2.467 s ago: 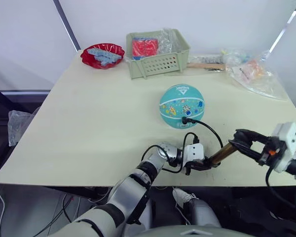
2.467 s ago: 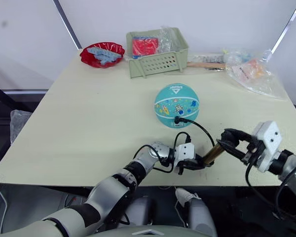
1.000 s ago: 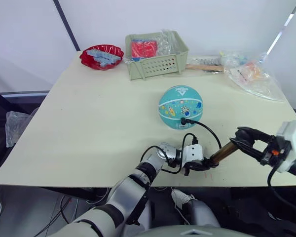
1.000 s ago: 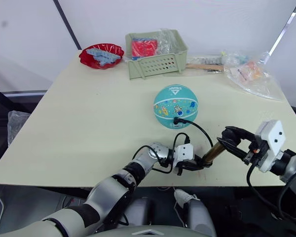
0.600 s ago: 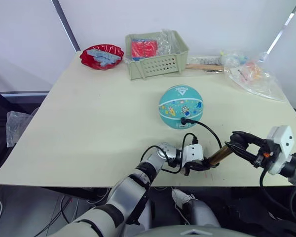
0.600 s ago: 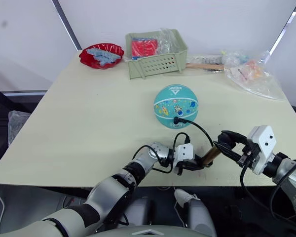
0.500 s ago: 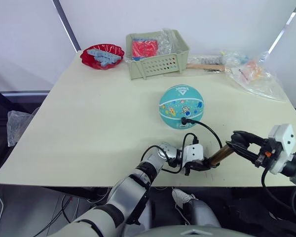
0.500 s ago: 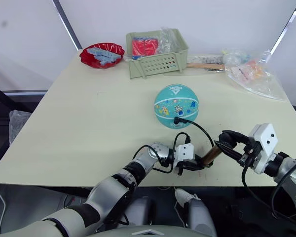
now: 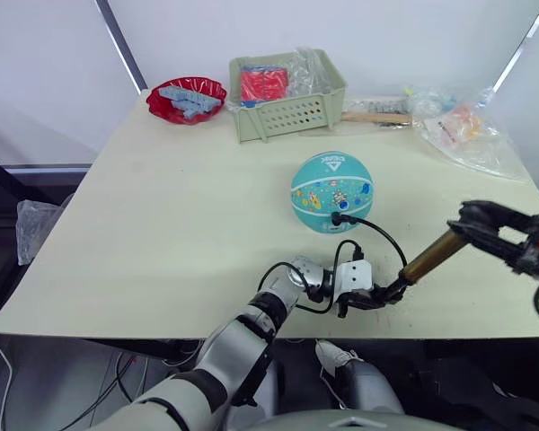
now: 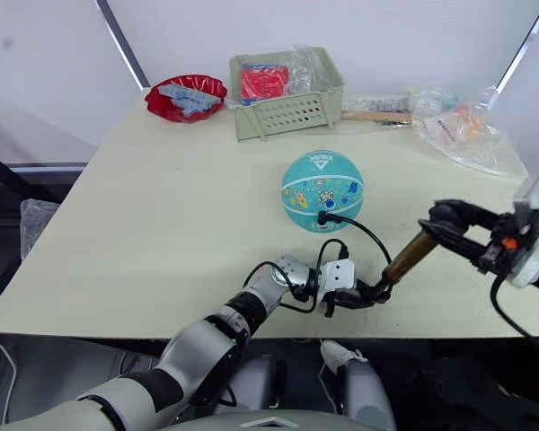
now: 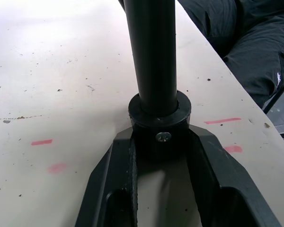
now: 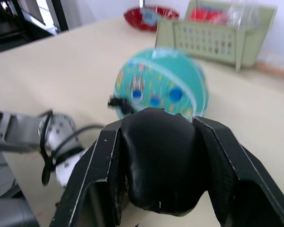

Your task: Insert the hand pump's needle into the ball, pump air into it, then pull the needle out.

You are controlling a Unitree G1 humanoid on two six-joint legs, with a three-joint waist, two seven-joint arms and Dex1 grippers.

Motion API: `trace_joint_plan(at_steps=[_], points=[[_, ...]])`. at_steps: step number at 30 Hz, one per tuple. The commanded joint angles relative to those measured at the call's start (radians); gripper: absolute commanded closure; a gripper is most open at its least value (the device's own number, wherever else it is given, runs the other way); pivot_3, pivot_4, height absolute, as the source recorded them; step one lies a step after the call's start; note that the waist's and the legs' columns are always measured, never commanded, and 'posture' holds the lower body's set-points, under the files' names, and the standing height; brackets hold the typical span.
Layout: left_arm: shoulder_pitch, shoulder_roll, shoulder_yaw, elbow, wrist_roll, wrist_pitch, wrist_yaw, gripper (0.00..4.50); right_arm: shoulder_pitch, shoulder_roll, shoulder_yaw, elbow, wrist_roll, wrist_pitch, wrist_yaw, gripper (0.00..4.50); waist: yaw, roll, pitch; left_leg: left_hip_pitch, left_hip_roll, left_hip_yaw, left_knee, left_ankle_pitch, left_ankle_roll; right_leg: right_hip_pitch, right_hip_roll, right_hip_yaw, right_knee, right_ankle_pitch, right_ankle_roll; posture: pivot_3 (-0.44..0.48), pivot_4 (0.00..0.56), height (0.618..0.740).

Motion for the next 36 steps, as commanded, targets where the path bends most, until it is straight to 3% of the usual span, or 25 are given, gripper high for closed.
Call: trace_joint_plan(at_steps=[1,11,17,27,36], points=[[0.048,0.034,-0.046,0.082,0.065,0.044,-0.009,3.45,-0.072,-0.05,-0.13,0.0,0.121,0.014,-0.013,2.83,0.0,0.0,0.0,0.0,0.0,0.0,0.0,0.0,0.0,0.0,0.0,0.0,0.0,0.0,0.0,0.0,0.15,0.738],[0.051,0.033,-0.044,0.081,0.063,0.045,-0.007,3.45,-0.104,-0.095,-0.16,0.013,0.185,0.079,-0.031,2.83,0.0,0.0,0.001,0.0,0.0,0.001,0.0,0.0,0.0,0.0,0.0,0.001,0.0,0.0,-0.001,0.0,0.15,0.738],[0.053,0.032,-0.044,0.079,0.062,0.045,-0.006,3.45,-0.008,-0.07,-0.086,-0.023,0.108,0.08,0.011,2.83,0.0,-0.001,-0.001,0.001,0.0,0.0,0.0,0.0,0.0,0.001,0.0,0.001,0.0,0.0,0.0,0.0,0.15,0.738],[0.057,0.035,-0.045,0.076,0.063,0.044,-0.006,3.45,0.105,0.067,0.169,-0.052,-0.119,-0.074,0.034,2.83,-0.003,-0.006,-0.007,0.003,0.002,0.0,0.0,0.0,0.0,0.002,0.002,0.0,0.0,-0.001,0.001,0.0,0.15,0.738],[0.055,0.033,-0.043,0.075,0.062,0.046,-0.007,3.45,0.199,0.184,0.42,0.055,-0.421,-0.302,0.069,2.83,-0.003,-0.01,-0.015,0.004,0.003,-0.001,-0.001,0.0,0.0,0.002,0.003,-0.001,0.0,-0.001,0.0,0.0,0.15,0.738]])
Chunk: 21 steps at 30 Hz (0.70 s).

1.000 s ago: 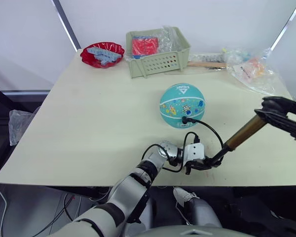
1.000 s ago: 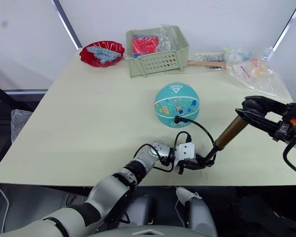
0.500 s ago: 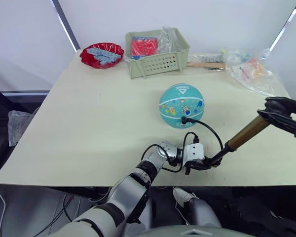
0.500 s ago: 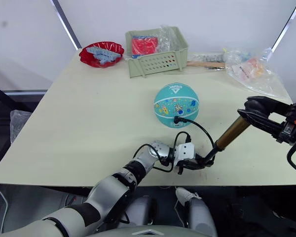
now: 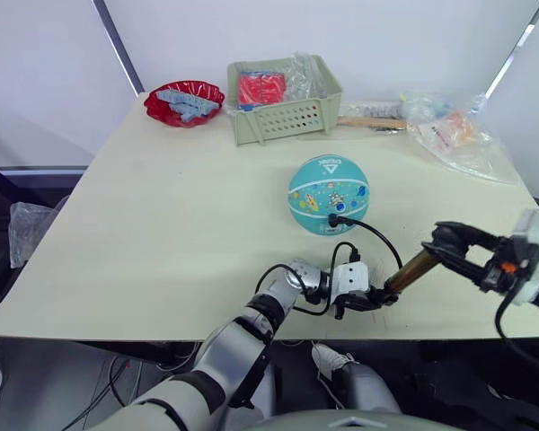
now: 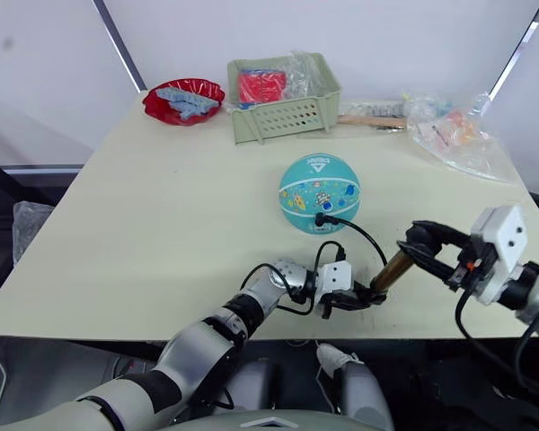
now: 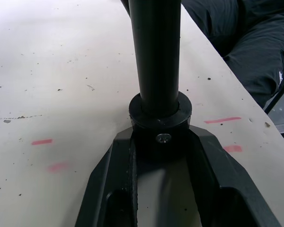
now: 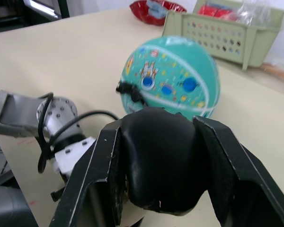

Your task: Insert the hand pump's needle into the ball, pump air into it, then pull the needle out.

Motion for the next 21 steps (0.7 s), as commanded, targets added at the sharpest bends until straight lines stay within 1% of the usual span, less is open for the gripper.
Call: trace_joint_plan(at_steps=[1,4,7,12,17,21], points=[[0.044,0.022,-0.042,0.074,0.058,0.045,-0.015,3.45,0.067,0.032,0.141,0.055,-0.105,-0.043,0.041,2.83,0.0,0.001,-0.001,0.0,0.0,0.0,0.0,0.0,0.0,0.0,0.0,0.0,0.0,0.0,0.0,0.0,0.15,0.738],[0.043,0.024,-0.043,0.075,0.058,0.046,-0.016,3.45,0.079,0.059,0.192,0.072,-0.155,-0.085,0.038,2.84,0.0,0.003,-0.002,0.0,0.0,0.0,0.0,0.0,0.0,0.0,0.0,0.0,0.0,0.0,0.0,0.0,0.15,0.738],[0.04,0.024,-0.044,0.076,0.059,0.046,-0.017,3.45,0.074,0.076,0.19,0.066,-0.16,-0.098,0.03,2.85,0.0,0.002,-0.004,0.001,0.0,0.0,0.0,0.0,0.0,0.0,0.001,-0.001,0.0,0.0,0.0,0.0,0.15,0.738],[0.037,0.025,-0.045,0.077,0.061,0.044,-0.019,3.45,0.062,0.05,0.093,0.036,-0.099,-0.074,0.033,2.85,0.0,0.003,-0.004,0.001,0.001,0.0,0.0,0.0,0.0,0.0,0.001,-0.001,0.0,0.0,0.0,0.0,0.15,0.738],[0.037,0.023,-0.045,0.078,0.061,0.044,-0.018,3.45,0.04,0.01,-0.055,-0.003,0.028,-0.01,0.034,2.85,0.003,0.007,0.001,-0.001,-0.001,0.0,0.0,0.0,0.0,0.0,-0.001,0.0,0.0,0.0,-0.001,0.0,0.15,0.738],[0.037,0.019,-0.045,0.079,0.061,0.045,-0.018,3.45,0.019,-0.032,-0.144,-0.008,0.096,0.037,0.042,2.85,0.006,0.008,0.002,-0.003,-0.002,0.0,0.0,0.0,0.0,-0.001,-0.001,0.0,-0.001,0.001,-0.003,0.0,0.15,0.738]])
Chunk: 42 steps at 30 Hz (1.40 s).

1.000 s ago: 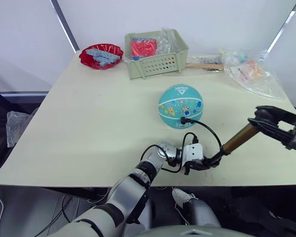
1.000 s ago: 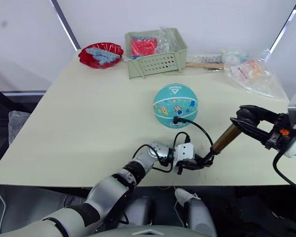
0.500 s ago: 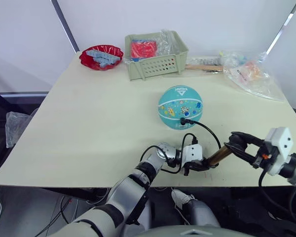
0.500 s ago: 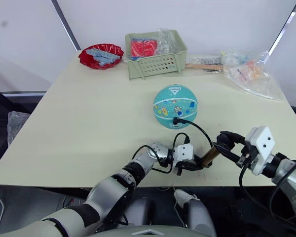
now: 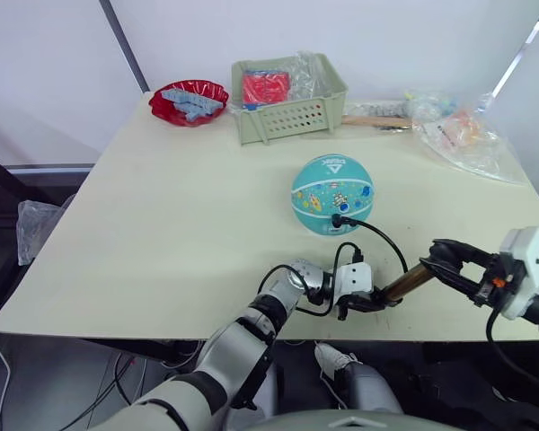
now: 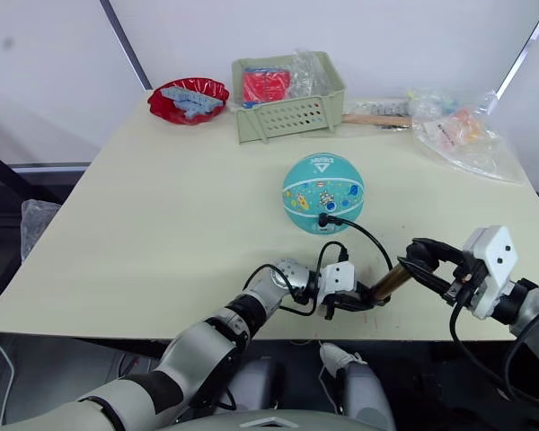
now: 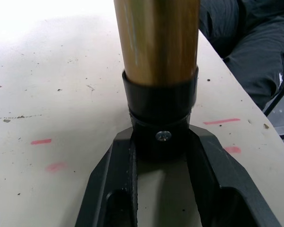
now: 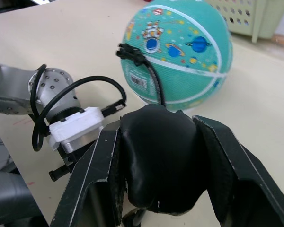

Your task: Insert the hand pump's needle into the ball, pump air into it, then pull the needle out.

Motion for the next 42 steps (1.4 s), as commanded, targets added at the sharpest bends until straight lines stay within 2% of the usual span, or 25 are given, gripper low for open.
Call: trace_joint_plan(at_steps=[1,8,17,29,38,42], points=[[0.043,0.034,-0.044,0.08,0.062,0.045,-0.013,3.45,-0.038,-0.051,-0.13,-0.035,0.106,0.039,0.022,2.85,0.0,0.001,0.002,0.0,0.0,0.0,0.0,0.0,0.0,0.0,0.0,0.0,0.0,0.0,0.0,0.0,0.15,0.738],[0.042,0.038,-0.044,0.079,0.062,0.045,-0.015,3.45,-0.149,-0.152,-0.255,-0.008,0.218,0.127,0.019,2.85,0.0,0.004,0.009,0.0,-0.001,0.001,0.0,0.0,0.0,0.0,-0.001,0.0,-0.001,-0.001,0.002,0.0,0.15,0.738],[0.043,0.04,-0.043,0.078,0.061,0.045,-0.016,3.45,-0.261,-0.254,-0.354,0.023,0.315,0.222,0.014,2.85,-0.002,0.004,0.011,0.0,-0.001,0.002,0.001,0.0,0.0,0.0,-0.001,0.001,0.0,0.0,0.002,0.0,0.15,0.738],[0.047,0.038,-0.044,0.077,0.062,0.044,-0.015,3.45,-0.336,-0.316,-0.436,0.049,0.365,0.306,0.011,2.85,-0.002,0.004,0.011,0.0,0.0,0.002,0.001,0.0,0.0,0.0,-0.001,0.001,0.0,0.0,0.002,0.0,0.15,0.738],[0.042,0.039,-0.045,0.079,0.063,0.043,-0.017,3.45,-0.229,-0.203,-0.328,-0.046,0.339,0.304,-0.002,2.85,-0.003,0.002,0.01,0.0,0.0,0.001,0.001,0.0,0.0,0.001,0.0,0.001,0.0,0.0,0.003,0.0,0.15,0.738],[0.041,0.04,-0.044,0.08,0.062,0.044,-0.016,3.45,-0.148,-0.136,-0.231,-0.081,0.264,0.26,0.008,2.85,-0.005,0.001,0.009,0.002,0.001,0.002,0.001,0.0,0.0,0.002,0.0,0.001,0.0,-0.001,0.003,0.0,0.15,0.738]])
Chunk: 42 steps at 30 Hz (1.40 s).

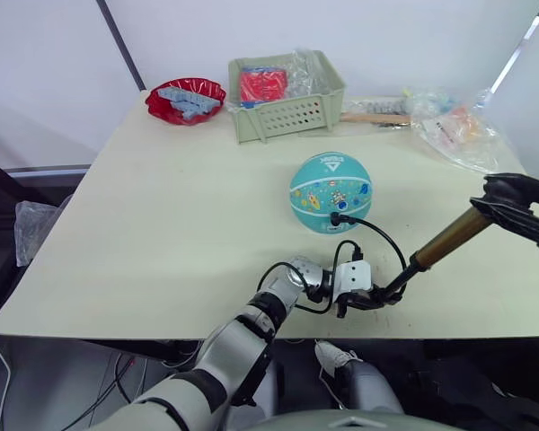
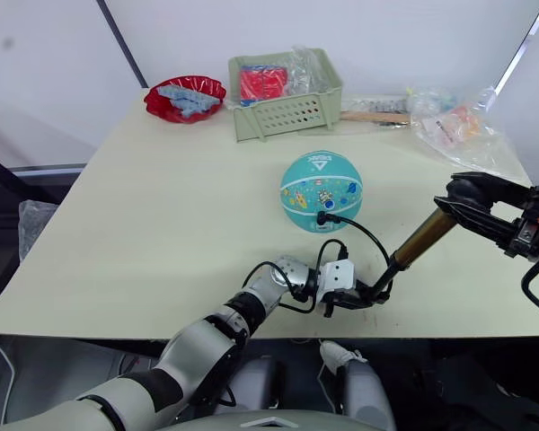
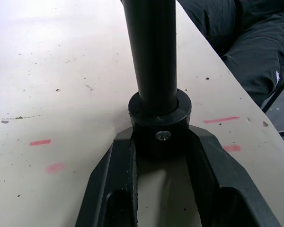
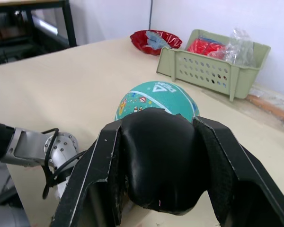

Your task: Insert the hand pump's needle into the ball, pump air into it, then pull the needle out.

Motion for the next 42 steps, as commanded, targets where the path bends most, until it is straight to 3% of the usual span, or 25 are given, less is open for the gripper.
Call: trace_joint_plan(at_steps=[1,14,22,29,42], points=[[0.045,0.029,-0.044,0.08,0.061,0.044,-0.011,3.45,0.057,0.038,0.097,-0.034,-0.069,-0.035,0.01,2.85,0.0,0.0,-0.001,0.0,0.0,0.0,0.0,0.0,0.0,0.0,0.0,0.0,0.0,0.0,0.0,0.0,0.15,0.738],[0.046,0.031,-0.043,0.078,0.061,0.046,-0.009,3.45,0.202,0.209,0.402,0.084,-0.388,-0.307,0.058,2.85,-0.001,-0.006,-0.009,0.001,0.001,-0.001,-0.001,0.0,0.0,0.0,0.001,0.0,0.001,0.0,0.0,0.0,0.15,0.738],[0.046,0.032,-0.042,0.077,0.061,0.045,-0.009,3.45,0.209,0.22,0.449,0.106,-0.438,-0.374,0.063,2.85,0.0,-0.005,-0.011,0.001,0.001,-0.001,-0.001,0.0,0.0,0.0,0.001,-0.001,0.001,0.0,-0.001,0.0,0.15,0.738],[0.044,0.031,-0.045,0.079,0.064,0.044,-0.011,3.45,0.149,0.165,0.352,0.032,-0.33,-0.304,0.038,2.85,0.0,-0.003,-0.01,0.001,0.001,-0.001,-0.001,0.0,0.0,0.0,0.001,-0.001,0.001,0.0,-0.001,0.0,0.15,0.738],[0.035,0.028,-0.046,0.085,0.066,0.045,-0.009,3.45,-0.017,-0.026,-0.036,0.019,0.082,-0.052,-0.016,2.85,0.002,0.004,0.002,-0.002,-0.001,0.0,0.0,0.0,0.0,-0.002,-0.001,0.0,0.0,0.001,-0.002,0.0,0.15,0.738]])
